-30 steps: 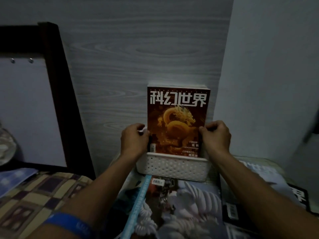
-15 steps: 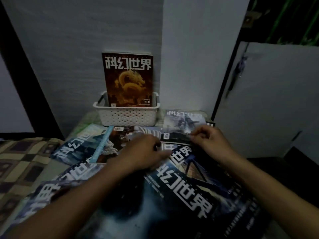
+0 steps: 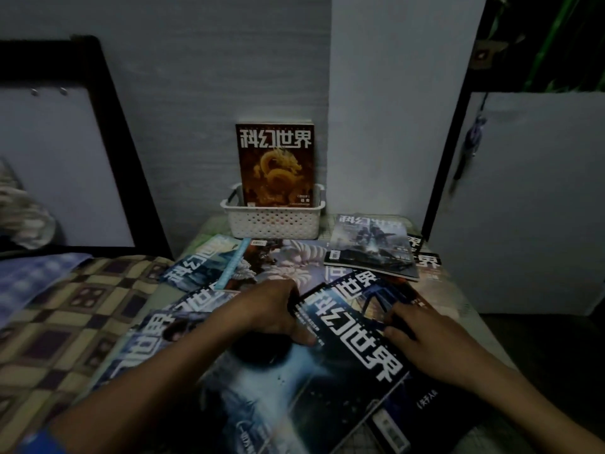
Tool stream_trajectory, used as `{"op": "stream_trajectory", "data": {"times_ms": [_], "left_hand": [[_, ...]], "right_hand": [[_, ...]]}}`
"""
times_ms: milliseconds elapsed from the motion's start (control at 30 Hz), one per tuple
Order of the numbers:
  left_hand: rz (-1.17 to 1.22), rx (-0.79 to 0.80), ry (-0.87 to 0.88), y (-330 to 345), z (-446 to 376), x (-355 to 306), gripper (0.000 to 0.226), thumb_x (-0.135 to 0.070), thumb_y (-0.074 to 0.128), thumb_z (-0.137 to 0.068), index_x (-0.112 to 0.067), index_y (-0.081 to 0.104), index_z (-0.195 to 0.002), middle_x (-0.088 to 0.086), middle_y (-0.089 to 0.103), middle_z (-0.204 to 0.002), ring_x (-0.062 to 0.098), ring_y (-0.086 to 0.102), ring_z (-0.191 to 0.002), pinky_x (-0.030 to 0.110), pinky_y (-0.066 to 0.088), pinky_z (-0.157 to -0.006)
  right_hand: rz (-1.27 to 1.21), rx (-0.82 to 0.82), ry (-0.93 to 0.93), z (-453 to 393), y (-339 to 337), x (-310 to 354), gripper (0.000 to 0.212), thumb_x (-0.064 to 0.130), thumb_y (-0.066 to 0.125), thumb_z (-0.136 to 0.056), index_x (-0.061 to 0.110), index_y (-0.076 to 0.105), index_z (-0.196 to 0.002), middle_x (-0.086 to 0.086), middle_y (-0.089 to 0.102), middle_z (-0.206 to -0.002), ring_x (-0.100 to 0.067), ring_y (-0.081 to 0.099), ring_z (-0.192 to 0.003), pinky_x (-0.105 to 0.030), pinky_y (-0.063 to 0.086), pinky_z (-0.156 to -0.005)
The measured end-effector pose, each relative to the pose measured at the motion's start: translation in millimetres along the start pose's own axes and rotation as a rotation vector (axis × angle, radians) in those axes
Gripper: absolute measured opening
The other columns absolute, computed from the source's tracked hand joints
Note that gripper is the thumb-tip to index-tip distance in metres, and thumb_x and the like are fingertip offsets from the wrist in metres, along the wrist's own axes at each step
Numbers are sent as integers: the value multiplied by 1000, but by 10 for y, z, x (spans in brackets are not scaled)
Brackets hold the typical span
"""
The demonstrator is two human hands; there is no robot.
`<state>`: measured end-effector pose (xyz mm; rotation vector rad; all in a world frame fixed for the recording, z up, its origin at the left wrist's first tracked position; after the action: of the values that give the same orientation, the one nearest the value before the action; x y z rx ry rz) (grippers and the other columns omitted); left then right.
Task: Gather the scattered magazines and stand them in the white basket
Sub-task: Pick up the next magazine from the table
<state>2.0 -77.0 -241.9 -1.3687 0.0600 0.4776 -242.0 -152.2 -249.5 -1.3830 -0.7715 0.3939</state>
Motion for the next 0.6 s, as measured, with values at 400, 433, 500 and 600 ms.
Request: {"op": "stream_trajectory", "data": {"times_ms": [400,433,500,600], "left_hand": [[748,-490,326,-654,307,-69,15,-6,66,-88,-21,67,-84,-2,66,-82,8,57,-77,29,47,-78],[842,-555,372,-833,348,-25,18,-2,64,-89,-19,67,-89,1,67,-86,9,59,-81,28,48,-81],[1012,-702,406,-1146,424,83,17,2,60,-89,-13,67,-96,6,68,-91,14,59,-86,29,48,-85],[1283,-853,424,-1421,433,231,13,-2,58,-92,-11,66,-96,-3,72,-86,10,65,-82,23,53,-80]], "right_hand": [[-934,-132,129,-160,-115,262,64,19,86,-68,22,57,-126,3,73,-107,-8,71,-78,-17,52,-62],[-1187,-179,119,-234,-199,298,59,11,83,-67,20,62,-121,-1,77,-96,-13,73,-70,-20,54,-54],[-1473,-246,43,-404,-411,431,49,12,78,-68,24,65,-114,0,76,-85,-14,69,-59,-22,50,-44],[-1439,-311,-37,-746,-704,702,22,14,69,-86,22,66,-106,-3,71,-78,-15,65,-55,-27,51,-44]]}}
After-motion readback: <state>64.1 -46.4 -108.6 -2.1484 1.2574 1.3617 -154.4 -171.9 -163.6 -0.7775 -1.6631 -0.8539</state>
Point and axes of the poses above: each hand's wrist, its own z-axis away from the middle knuckle, its own y-axis out of the palm, x = y × z, the point moved 3 cm from there along -z, towards the middle knuckle
